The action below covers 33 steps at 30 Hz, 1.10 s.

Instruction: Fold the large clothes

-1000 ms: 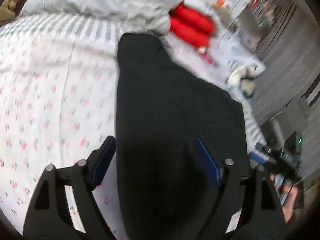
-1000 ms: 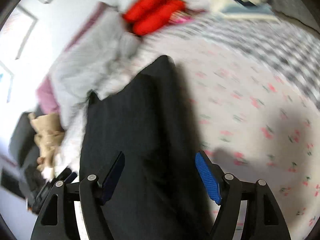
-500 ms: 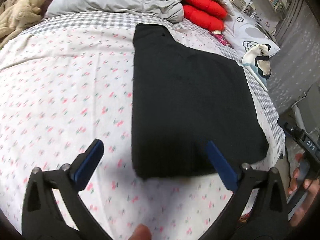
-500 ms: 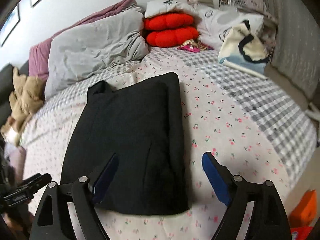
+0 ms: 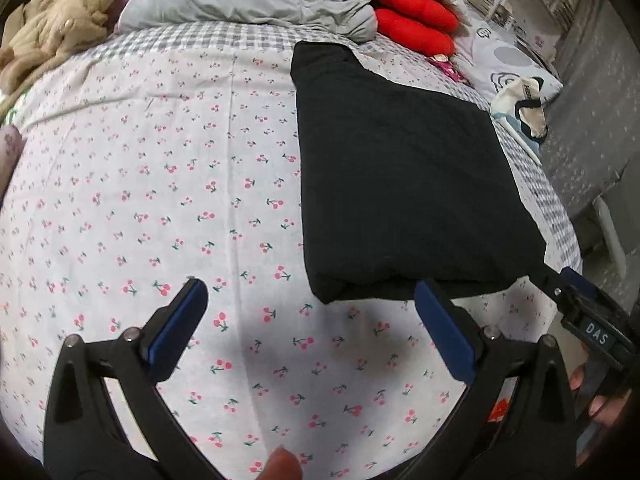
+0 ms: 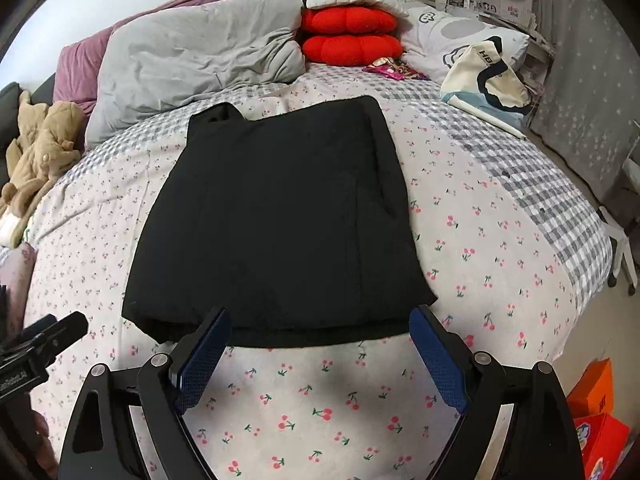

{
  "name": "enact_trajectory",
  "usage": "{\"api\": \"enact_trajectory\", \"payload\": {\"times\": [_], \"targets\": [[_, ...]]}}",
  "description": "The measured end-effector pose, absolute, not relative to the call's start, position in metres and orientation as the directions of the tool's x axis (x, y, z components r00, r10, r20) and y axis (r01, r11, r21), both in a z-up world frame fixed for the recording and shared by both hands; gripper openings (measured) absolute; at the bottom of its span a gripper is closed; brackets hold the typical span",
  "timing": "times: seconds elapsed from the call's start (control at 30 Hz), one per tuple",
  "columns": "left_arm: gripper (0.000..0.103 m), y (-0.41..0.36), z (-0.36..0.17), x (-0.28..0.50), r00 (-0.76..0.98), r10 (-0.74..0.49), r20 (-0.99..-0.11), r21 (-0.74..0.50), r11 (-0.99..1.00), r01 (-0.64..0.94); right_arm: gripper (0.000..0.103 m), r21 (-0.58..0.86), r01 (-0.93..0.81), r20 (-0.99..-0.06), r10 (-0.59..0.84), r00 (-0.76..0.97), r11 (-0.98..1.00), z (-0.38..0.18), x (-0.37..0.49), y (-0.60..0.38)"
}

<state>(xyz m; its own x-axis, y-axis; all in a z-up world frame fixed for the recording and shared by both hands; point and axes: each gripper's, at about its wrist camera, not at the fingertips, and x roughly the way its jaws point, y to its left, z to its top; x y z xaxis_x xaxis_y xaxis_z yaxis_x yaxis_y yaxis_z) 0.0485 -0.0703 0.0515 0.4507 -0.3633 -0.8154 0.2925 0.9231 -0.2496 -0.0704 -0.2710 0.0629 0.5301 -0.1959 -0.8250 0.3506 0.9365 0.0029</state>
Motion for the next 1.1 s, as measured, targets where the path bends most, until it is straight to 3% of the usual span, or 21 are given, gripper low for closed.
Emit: {"api": "enact_trajectory", "payload": {"times": [0.47,1.1], "targets": [[0.103,-0.062,0.043,0.051,0.437,-0.424,-0.793,-0.357,0.905,0.231,0.092,-0.054,0.352,-0.817,-0.244,0.522,0.934,0.06,-0.068,-0.253],[0.103,-0.088,0.058,0.04,0.521,-0.393,-0.758,-0.258,0.914,0.315,0.092,-0.082,0.373,-0.81,-0.28,0.515,0.924,0.06,-0.07,-0.26]]}}
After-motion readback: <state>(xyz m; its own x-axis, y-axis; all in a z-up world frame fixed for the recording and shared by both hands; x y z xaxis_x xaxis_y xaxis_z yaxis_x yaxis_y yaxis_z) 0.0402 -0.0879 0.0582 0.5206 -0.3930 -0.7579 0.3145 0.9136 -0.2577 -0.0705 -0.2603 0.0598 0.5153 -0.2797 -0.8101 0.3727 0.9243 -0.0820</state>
